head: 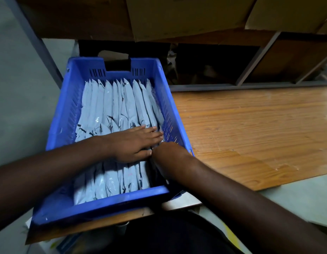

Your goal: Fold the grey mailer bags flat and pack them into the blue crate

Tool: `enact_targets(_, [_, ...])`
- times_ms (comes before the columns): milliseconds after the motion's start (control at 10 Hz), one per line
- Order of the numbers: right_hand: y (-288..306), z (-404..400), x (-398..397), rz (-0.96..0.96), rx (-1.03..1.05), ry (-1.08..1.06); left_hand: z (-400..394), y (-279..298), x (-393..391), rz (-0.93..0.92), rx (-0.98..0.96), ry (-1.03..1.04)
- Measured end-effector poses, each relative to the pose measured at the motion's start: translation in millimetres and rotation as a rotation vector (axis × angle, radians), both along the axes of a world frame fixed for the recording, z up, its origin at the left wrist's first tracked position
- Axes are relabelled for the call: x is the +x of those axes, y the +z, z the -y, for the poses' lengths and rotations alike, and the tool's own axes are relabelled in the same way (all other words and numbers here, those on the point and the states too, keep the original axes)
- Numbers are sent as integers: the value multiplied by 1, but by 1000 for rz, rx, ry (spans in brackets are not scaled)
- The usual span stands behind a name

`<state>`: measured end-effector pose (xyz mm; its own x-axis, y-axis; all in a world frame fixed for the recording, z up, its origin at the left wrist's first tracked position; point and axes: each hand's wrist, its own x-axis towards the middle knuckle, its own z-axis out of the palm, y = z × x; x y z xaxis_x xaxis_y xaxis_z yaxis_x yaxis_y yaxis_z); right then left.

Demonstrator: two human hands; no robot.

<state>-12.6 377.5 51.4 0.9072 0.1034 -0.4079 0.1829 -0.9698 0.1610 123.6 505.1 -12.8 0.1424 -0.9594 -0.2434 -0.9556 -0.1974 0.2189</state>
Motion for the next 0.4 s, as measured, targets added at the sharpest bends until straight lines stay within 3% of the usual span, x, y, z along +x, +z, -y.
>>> enact_targets(100, [-6,-1,0,-33,0,23,12,-5,1,66,48,-15])
enact_targets(200, [3,1,-5,12,45,-6,13,0,2,-5,-40,23])
enact_targets(300, [27,19,-9,255,301,-111,12,20,6,-86,-290,131])
enact_targets(400, [44,54,-2,571,625,-272,19,47,1,-101,-568,399])
